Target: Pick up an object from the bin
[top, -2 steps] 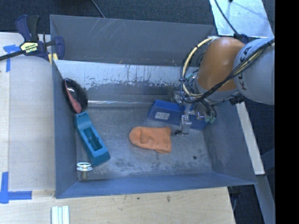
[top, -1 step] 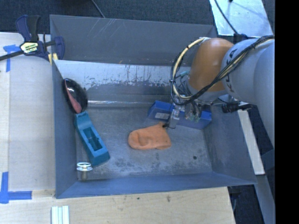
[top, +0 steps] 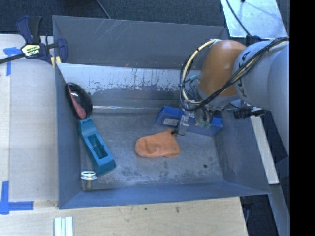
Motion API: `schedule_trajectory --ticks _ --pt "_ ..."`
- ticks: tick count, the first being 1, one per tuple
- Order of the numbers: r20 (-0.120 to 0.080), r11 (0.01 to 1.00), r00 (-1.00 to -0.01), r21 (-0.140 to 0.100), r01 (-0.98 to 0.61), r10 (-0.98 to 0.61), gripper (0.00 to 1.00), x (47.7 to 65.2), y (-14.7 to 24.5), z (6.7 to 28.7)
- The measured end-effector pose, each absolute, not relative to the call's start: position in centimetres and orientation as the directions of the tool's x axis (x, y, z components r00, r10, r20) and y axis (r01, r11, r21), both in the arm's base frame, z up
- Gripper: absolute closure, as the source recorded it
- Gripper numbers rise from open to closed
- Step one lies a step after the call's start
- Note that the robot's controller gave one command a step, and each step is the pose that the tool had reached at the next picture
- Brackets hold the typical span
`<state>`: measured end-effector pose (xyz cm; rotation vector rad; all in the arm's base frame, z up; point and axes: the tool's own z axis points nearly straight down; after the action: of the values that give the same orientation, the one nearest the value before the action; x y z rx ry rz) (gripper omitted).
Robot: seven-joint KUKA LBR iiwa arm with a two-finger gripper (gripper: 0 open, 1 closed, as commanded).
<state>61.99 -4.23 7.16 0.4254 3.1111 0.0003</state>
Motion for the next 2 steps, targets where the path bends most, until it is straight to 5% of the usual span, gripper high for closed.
schedule_trajectory --ticks 1,2 --pt "-0.004 0.959 -0.959 0.0 0.282 0.282 1.0 62.41 -8.73 19.29" --pt "-0.003 0.96 -0.96 0.0 0.281 0.281 1.0 62.4 -8.71 19.27"
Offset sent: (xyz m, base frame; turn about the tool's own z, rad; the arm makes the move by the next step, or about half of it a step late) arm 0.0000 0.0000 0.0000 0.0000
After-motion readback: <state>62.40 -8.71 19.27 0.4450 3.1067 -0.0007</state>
